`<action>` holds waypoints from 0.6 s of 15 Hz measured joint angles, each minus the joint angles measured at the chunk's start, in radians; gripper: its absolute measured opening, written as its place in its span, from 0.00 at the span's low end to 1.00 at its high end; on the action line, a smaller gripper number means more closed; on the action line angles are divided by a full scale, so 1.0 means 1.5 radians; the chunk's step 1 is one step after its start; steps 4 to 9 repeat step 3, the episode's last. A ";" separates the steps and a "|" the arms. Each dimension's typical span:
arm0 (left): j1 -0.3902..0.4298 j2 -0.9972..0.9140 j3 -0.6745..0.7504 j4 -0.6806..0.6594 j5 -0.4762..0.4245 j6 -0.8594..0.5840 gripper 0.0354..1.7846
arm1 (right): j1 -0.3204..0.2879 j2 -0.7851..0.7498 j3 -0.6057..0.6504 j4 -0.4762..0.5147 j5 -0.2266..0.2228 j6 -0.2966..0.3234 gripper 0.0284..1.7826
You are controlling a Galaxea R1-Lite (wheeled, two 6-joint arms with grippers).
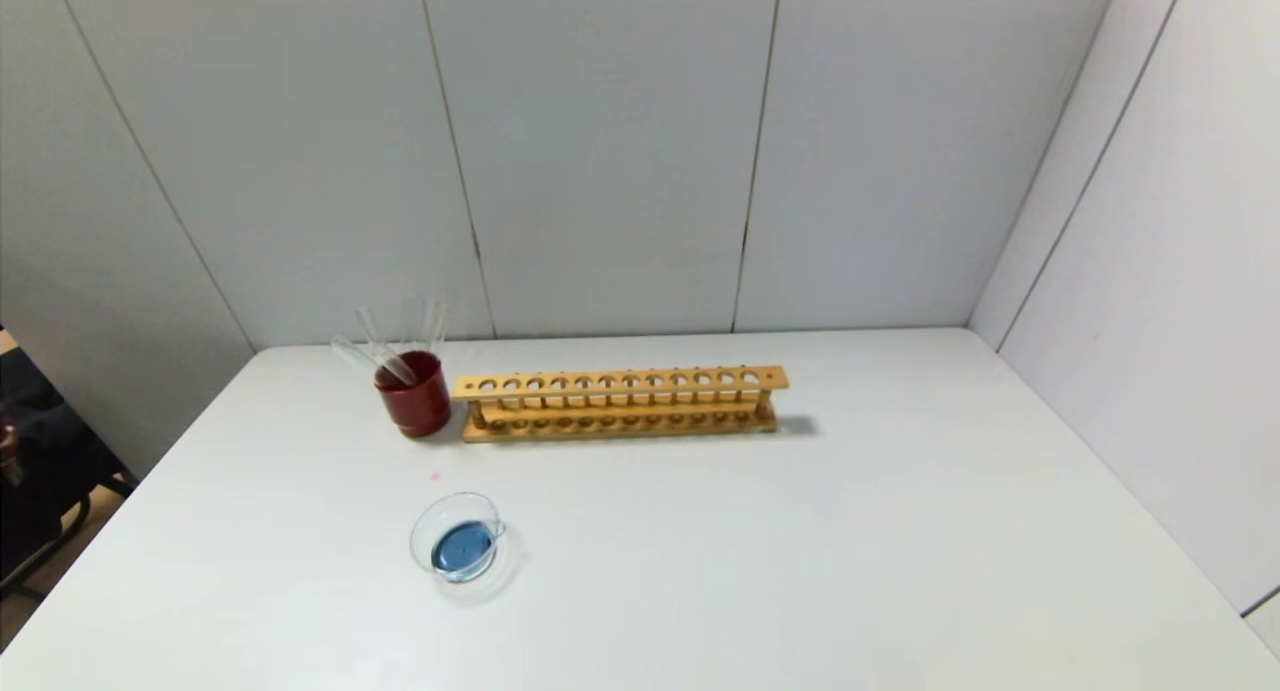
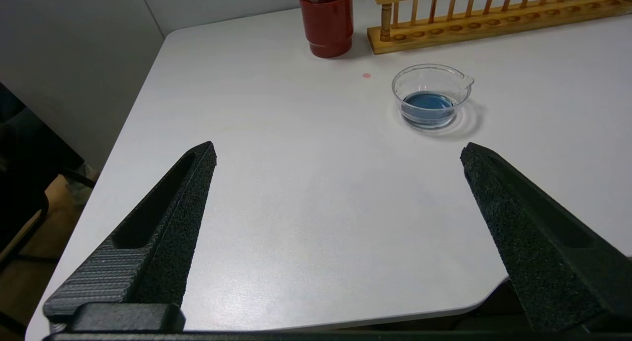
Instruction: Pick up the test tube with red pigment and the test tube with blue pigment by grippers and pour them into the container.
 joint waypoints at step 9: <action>0.000 -0.001 0.000 0.000 0.000 -0.001 0.98 | 0.000 0.000 0.000 -0.001 0.000 0.011 0.98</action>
